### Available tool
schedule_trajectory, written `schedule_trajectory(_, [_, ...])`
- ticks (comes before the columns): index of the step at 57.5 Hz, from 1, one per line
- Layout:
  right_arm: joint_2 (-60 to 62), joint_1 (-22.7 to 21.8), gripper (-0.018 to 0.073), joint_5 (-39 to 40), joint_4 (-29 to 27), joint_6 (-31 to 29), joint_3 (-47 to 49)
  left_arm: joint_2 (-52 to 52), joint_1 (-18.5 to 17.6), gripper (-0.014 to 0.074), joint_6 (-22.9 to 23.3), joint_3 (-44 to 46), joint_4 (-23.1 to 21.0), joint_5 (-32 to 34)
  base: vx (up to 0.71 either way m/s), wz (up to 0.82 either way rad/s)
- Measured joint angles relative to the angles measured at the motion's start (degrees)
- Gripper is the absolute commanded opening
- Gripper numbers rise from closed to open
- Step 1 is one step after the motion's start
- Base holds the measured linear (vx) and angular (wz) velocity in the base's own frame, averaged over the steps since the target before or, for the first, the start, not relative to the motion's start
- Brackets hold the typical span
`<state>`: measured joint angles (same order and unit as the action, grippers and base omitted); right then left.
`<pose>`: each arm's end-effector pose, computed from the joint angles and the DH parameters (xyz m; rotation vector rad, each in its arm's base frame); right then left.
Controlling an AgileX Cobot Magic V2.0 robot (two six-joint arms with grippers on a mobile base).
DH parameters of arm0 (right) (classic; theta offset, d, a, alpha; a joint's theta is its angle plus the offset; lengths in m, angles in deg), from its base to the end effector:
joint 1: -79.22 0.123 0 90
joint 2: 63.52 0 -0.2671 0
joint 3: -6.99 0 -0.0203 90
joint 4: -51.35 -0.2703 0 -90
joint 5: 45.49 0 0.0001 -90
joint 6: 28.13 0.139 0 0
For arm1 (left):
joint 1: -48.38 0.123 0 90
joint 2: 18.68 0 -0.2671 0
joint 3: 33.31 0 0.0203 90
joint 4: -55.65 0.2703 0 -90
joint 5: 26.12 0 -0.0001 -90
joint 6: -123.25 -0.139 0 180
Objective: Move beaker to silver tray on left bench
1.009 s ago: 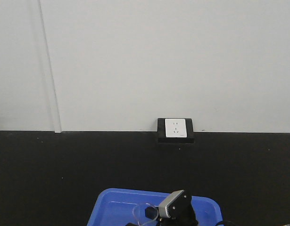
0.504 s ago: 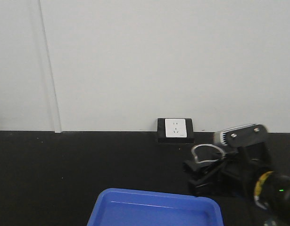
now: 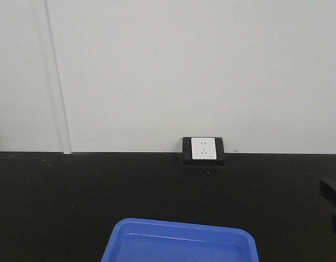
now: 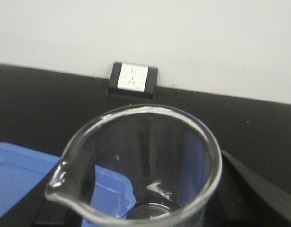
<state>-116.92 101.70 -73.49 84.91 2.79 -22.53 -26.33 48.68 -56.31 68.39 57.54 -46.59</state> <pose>0.2309 0.0565 0.3520 -0.1732 1.8460 0.0349 0.1368 0.0023 0.1585 0.0087 1.8573 0.0305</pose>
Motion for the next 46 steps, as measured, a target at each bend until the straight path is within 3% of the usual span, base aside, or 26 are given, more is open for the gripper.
schedule_trajectory(12, [6.13, 0.00, -0.0008, -2.58, -0.75, 0.00, -1.75, 0.00, 0.00, 0.0001, 0.00, 0.00, 0.00, 0.00, 0.00, 0.00])
schedule_trajectory(30, [14.83, 0.00, -0.0008, 0.14, -1.10, 0.00, -11.33, 0.00, 0.00, 0.0001, 0.00, 0.00, 0.00, 0.00, 0.00, 0.00])
schedule_trajectory(46, [17.17, 0.00, -0.0008, -0.51, -1.11, 0.00, -11.98, 0.00, 0.00, 0.0001, 0.00, 0.00, 0.00, 0.00, 0.00, 0.00])
